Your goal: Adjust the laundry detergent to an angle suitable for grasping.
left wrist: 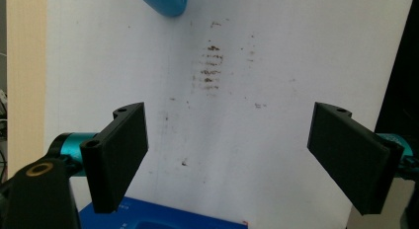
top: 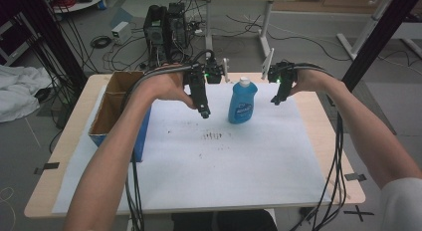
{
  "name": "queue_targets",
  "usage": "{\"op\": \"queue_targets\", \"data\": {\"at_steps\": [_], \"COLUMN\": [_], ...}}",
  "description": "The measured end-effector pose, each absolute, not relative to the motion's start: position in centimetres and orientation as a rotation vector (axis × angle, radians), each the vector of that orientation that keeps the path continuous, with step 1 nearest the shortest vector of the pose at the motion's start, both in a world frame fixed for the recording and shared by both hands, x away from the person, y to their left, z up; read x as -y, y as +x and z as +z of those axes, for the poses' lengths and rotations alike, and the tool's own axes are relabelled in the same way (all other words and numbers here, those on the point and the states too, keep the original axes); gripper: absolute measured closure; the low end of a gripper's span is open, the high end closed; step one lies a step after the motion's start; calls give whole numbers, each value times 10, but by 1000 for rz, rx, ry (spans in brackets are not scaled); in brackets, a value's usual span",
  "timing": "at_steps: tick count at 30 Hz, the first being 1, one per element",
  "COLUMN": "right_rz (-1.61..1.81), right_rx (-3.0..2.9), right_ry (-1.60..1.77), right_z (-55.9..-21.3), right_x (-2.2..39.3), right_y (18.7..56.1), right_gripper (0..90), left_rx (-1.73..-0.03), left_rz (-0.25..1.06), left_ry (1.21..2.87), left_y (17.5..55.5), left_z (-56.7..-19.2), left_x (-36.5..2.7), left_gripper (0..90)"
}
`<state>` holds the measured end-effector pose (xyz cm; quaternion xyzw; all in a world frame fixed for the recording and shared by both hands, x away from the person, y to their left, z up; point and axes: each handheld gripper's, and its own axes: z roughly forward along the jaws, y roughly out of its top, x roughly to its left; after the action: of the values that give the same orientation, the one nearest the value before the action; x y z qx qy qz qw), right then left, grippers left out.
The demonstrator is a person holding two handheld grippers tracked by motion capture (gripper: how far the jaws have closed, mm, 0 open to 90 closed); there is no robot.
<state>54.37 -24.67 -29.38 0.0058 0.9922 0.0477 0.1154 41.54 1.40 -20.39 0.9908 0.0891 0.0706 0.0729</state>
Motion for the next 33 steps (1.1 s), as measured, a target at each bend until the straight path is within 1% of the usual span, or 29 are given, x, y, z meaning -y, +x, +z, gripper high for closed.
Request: {"op": "queue_targets", "data": {"at_steps": [4,9,12,17,23,30,31,33], "right_rz": [186,181,173,169,179,171,136,139], "right_rx": [-2919,-2922,-2921,-2919,-2918,-2912,-2906,-2910], "right_ry": [120,109,116,116,115,109,29,38], "right_z": [-294,-294,-293,-293,-292,-292,-290,-289], "right_x": [246,246,245,246,245,245,246,246], "right_y": [539,539,539,538,537,536,539,538], "right_gripper": [123,123,123,123,123,123,123,123], "left_rx": [-333,-401,-471,-503,-563,-601,-602,-614], "left_rz": [207,212,200,188,187,203,204,213], "left_ry": [2935,2882,2832,2822,2771,2744,2722,2712], "left_y": [422,431,438,445,455,466,468,471], "left_z": [-209,-217,-225,-237,-249,-261,-264,-267], "left_x": [-16,-19,-20,-18,-13,-4,-3,-2], "left_gripper": [158,158,158,158,158,158,158,158]}}
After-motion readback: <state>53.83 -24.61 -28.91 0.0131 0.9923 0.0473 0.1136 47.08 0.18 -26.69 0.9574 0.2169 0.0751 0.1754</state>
